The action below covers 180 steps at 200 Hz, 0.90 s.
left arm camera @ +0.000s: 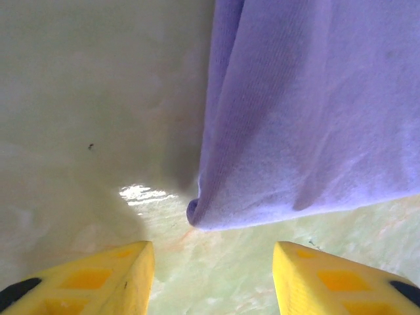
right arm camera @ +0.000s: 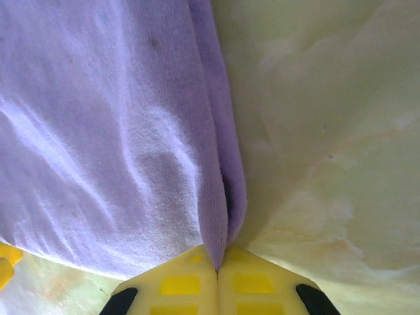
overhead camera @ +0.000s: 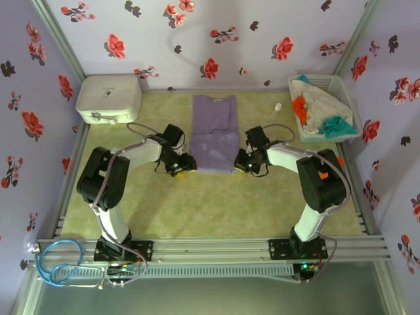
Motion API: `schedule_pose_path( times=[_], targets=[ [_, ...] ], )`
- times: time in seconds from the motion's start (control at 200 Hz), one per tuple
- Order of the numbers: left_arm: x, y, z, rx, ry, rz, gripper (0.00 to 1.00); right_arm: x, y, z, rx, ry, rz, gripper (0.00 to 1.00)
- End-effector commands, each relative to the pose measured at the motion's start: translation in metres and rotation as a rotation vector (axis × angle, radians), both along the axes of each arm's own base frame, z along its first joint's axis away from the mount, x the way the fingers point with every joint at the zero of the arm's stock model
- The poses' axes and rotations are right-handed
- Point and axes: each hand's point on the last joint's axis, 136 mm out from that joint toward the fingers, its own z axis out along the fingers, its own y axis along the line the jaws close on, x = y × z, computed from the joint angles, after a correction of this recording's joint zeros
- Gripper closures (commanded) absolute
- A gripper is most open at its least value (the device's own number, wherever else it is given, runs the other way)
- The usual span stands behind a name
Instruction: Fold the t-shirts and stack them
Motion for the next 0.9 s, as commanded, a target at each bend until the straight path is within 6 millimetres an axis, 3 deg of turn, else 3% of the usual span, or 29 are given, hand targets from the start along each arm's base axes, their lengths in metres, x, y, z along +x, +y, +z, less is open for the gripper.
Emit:
schedule_pose_path(
  times=[0.0, 0.49, 0.705, 0.795, 0.895],
  targets=[
    [0.006, -0.003, -0.003, 0.003, 0.01, 0.002, 0.5, 0.004, 0.007, 0.001, 0.029, -0.008, -0.013, 1.0],
    [0.034, -0.018, -0.005, -0.029, -0.029, 0.021, 0.58, 0.001, 0.005, 0.001, 0.028, -0.002, -0.018, 1.0],
    [0.031, -0.017, -0.009, -0.022, -0.02, 0.022, 0.68, 0.003, 0.005, 0.001, 0.028, -0.007, -0.021, 1.0],
    [0.029, -0.015, -0.009, -0.019, -0.018, 0.024, 0.79, 0.003, 0.005, 0.003, 0.031, -0.01, -0.023, 1.0],
    [0.027, -0.014, -0.008, -0.019, -0.016, 0.026, 0.85, 0.002, 0.005, 0.003, 0.033, -0.007, -0.024, 1.0]
  ],
)
